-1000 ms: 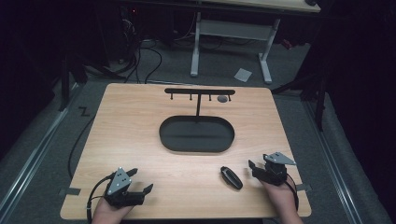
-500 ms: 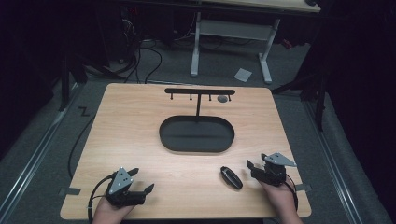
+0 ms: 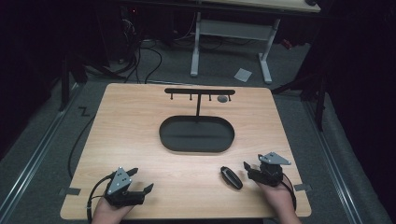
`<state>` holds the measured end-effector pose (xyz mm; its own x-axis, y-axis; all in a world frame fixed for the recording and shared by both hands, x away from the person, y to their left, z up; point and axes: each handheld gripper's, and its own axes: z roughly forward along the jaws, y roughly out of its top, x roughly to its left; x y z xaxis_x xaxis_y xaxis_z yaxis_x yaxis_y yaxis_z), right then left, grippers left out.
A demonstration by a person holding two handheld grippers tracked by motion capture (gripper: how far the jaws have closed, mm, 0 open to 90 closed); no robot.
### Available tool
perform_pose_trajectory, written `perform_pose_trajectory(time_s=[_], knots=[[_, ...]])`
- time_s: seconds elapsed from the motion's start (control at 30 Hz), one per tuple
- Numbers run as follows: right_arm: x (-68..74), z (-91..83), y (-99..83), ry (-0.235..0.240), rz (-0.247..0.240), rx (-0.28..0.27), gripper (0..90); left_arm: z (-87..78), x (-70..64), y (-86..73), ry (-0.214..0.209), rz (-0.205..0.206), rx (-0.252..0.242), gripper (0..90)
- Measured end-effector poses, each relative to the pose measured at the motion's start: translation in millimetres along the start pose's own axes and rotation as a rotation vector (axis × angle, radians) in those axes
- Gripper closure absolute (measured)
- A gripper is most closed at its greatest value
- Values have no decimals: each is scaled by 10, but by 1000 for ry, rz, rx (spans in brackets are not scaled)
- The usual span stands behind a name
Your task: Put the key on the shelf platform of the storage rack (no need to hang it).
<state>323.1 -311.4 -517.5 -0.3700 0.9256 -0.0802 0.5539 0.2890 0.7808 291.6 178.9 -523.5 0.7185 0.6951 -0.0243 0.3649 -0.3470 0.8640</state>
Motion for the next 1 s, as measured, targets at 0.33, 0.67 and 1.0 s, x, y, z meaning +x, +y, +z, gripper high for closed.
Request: perform_pose_trajectory(time_s=[0.33, 0.67, 1.0], knots=[[77, 24, 93, 15, -43, 142, 277, -35, 27, -19, 7, -13, -9, 178], [72, 72, 100, 56, -19, 274, 243, -31, 19, -17, -3, -16, -8, 178], [2, 73, 201, 59, -39, 394, 246, -23, 9, -19, -9, -9, -1, 178]])
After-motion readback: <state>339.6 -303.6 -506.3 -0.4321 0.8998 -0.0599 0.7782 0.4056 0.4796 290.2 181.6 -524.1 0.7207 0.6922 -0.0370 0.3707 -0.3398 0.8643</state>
